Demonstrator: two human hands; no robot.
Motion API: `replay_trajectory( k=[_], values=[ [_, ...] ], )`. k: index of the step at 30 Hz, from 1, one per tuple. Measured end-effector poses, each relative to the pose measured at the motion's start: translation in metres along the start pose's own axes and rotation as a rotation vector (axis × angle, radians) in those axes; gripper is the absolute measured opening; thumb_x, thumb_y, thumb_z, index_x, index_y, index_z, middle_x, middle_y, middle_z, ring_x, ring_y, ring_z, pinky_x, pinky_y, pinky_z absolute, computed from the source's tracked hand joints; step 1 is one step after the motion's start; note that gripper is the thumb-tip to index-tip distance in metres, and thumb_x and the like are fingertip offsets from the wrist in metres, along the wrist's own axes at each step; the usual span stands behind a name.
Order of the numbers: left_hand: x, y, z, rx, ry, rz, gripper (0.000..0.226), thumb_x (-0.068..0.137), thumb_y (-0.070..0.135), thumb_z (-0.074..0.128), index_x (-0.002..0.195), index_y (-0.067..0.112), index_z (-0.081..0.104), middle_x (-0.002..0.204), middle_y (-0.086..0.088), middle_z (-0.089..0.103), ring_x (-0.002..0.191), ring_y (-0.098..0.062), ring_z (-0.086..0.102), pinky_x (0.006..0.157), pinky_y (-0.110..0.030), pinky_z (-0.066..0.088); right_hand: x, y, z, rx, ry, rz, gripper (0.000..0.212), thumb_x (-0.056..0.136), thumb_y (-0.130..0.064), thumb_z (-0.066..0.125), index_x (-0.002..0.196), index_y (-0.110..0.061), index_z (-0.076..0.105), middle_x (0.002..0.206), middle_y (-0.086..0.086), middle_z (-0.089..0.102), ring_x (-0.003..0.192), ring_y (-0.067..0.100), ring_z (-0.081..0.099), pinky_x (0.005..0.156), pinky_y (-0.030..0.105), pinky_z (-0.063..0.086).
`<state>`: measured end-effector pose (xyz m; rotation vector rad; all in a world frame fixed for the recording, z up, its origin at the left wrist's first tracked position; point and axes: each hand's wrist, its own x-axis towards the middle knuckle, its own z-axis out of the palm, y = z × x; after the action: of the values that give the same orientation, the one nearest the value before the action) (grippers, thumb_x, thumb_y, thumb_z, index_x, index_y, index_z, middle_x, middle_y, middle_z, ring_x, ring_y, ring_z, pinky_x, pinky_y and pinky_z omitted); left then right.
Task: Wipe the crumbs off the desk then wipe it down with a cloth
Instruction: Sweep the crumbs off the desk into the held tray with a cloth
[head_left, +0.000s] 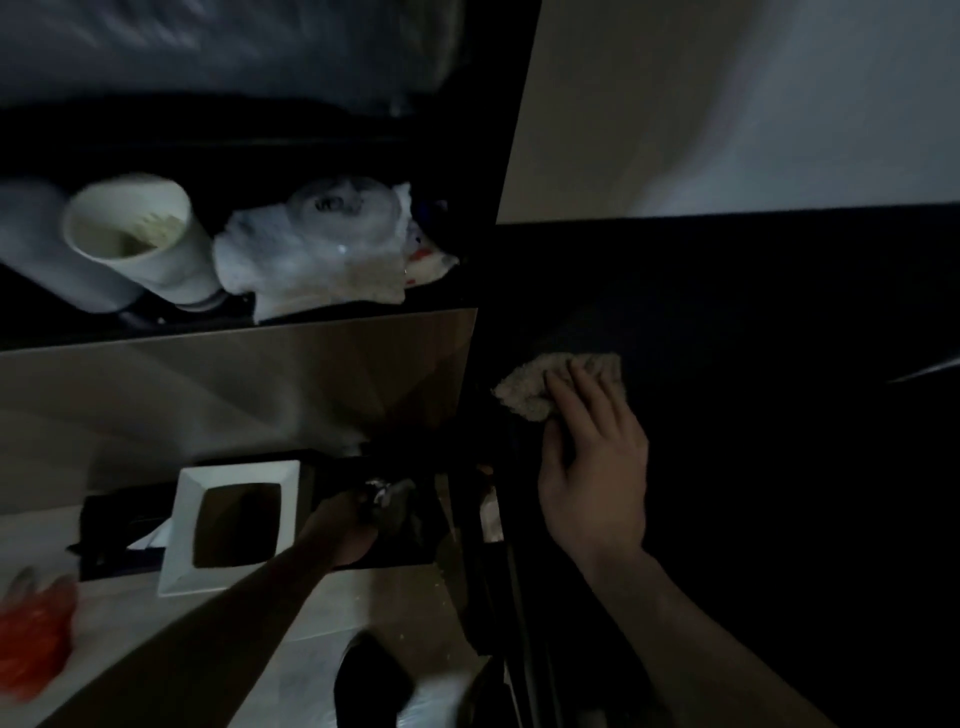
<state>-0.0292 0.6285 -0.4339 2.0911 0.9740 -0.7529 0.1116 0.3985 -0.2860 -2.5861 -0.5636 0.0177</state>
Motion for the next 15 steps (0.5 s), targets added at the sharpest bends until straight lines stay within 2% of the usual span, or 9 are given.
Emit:
replay_trajectory(
  k=[2,3,4,6,8,9,12,14,15],
  values=[
    [-0.051,0.032,-0.024,-0.112,0.005,0.097,0.026,0.091,0.036,0.054,0.104,0.019,0.07,0.111,-0.009,0.068,0.11,-0.029,0.064,0.096,-0.035,0.049,-0.007,-0.002,-0.005,0.012,-0.039,0.004,0.048,0.105,-0.031,0.046,0.152,-0.034,0.041,0.164,-0.012,0.031,0.155,0.014,0.018,0.124,0.046,0.023],
    [-0.073,0.041,-0.032,-0.145,0.019,0.144,0.017,0.09,0.04,0.053,0.09,0.029,0.066,0.099,-0.005,0.069,0.099,-0.026,0.067,0.092,-0.038,0.052,-0.013,-0.002,-0.009,0.03,-0.062,0.006,0.047,0.105,-0.031,0.045,0.152,-0.034,0.042,0.164,-0.012,0.031,0.155,0.015,0.018,0.124,0.046,0.023],
    [-0.096,0.05,-0.041,-0.173,0.023,0.189,0.012,0.092,0.04,0.054,0.084,0.036,0.062,0.092,0.001,0.069,0.089,-0.022,0.067,0.087,-0.041,0.054,-0.019,-0.002,-0.013,0.057,-0.087,0.006,0.046,0.106,-0.03,0.044,0.152,-0.034,0.043,0.164,-0.011,0.032,0.156,0.015,0.018,0.124,0.046,0.024],
    [-0.134,0.054,-0.05,-0.187,0.018,0.191,0.014,0.097,0.027,0.06,0.096,0.038,0.068,0.095,0.004,0.073,0.088,-0.021,0.068,0.082,-0.034,0.053,-0.032,-0.002,-0.025,0.131,-0.135,0.019,0.045,0.106,-0.028,0.044,0.151,-0.034,0.045,0.164,-0.011,0.032,0.156,0.013,0.017,0.124,0.045,0.024],
    [-0.169,0.062,-0.058,-0.172,0.055,0.225,0.024,0.097,0.019,0.062,0.118,0.024,0.072,0.114,0.003,0.071,0.107,-0.019,0.066,0.086,-0.025,0.046,-0.041,-0.001,-0.04,0.228,-0.147,0.08,0.044,0.106,-0.028,0.044,0.149,-0.035,0.047,0.164,-0.012,0.031,0.155,0.011,0.019,0.125,0.04,0.024],
    [-0.187,0.065,-0.063,-0.188,0.069,0.227,0.029,0.095,0.017,0.062,0.124,0.021,0.07,0.118,0.006,0.069,0.11,-0.014,0.063,0.087,-0.022,0.043,-0.043,-0.002,-0.048,0.271,-0.134,0.146,0.044,0.106,-0.029,0.045,0.149,-0.034,0.047,0.163,-0.011,0.032,0.154,0.013,0.022,0.125,0.037,0.026],
    [-0.235,0.073,-0.075,-0.248,0.105,0.236,0.035,0.091,0.01,0.066,0.118,0.032,0.068,0.105,0.017,0.069,0.096,0.002,0.064,0.076,-0.009,0.045,-0.04,-0.006,-0.067,0.321,-0.068,0.483,0.053,0.101,-0.038,0.054,0.151,-0.024,0.043,0.156,0.001,0.041,0.143,0.024,0.04,0.115,0.04,0.038],
    [-0.258,0.075,-0.08,-0.313,0.126,0.228,0.041,0.089,0.005,0.068,0.104,0.043,0.063,0.086,0.027,0.071,0.088,0.014,0.065,0.074,-0.007,0.05,-0.032,-0.009,-0.077,0.338,-0.145,0.624,0.066,0.095,-0.042,0.062,0.153,-0.023,0.037,0.149,0.004,0.047,0.135,0.028,0.049,0.107,0.042,0.044],
    [-0.266,0.076,-0.082,-0.327,0.125,0.233,0.045,0.088,0.003,0.068,0.1,0.046,0.062,0.083,0.034,0.07,0.088,0.02,0.063,0.074,-0.004,0.049,-0.026,-0.01,-0.081,0.352,-0.22,0.664,0.071,0.092,-0.041,0.066,0.154,-0.023,0.036,0.147,0.005,0.048,0.132,0.029,0.052,0.102,0.041,0.047]
  ],
)
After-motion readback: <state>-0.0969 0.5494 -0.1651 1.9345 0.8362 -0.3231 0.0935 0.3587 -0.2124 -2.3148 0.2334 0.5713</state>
